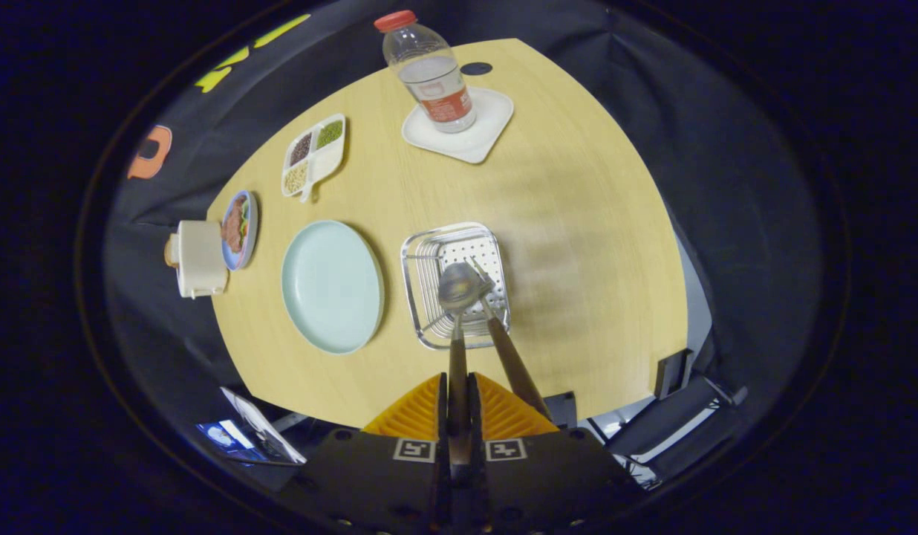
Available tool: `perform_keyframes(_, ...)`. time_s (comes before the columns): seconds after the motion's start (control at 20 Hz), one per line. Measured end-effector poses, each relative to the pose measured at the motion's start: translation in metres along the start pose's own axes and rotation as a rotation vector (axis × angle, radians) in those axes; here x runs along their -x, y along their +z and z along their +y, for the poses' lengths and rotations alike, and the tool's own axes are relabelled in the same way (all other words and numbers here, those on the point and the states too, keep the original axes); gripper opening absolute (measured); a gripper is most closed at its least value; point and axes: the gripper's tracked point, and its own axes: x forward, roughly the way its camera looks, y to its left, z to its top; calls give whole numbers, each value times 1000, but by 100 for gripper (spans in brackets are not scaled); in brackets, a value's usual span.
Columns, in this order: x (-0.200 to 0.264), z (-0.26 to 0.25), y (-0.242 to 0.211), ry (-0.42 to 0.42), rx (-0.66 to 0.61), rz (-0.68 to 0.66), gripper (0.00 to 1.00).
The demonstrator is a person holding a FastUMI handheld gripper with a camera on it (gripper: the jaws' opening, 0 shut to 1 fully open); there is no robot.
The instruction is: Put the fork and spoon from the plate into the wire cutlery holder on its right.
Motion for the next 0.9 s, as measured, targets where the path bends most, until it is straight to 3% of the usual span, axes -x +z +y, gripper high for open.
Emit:
perform_keyframes(0.05,4,2,1,6,1,-4,10)
perform_keyframes(0.15,2,10,2,22,3,-12,27)
perform_keyframes(0.35,15,22,11,14,60,-96,71)
perform_keyframes(0.5,35,29,33,-21,117,-231,95)
perform_keyframes(0.9,131,67,77,-3,220,-694,97)
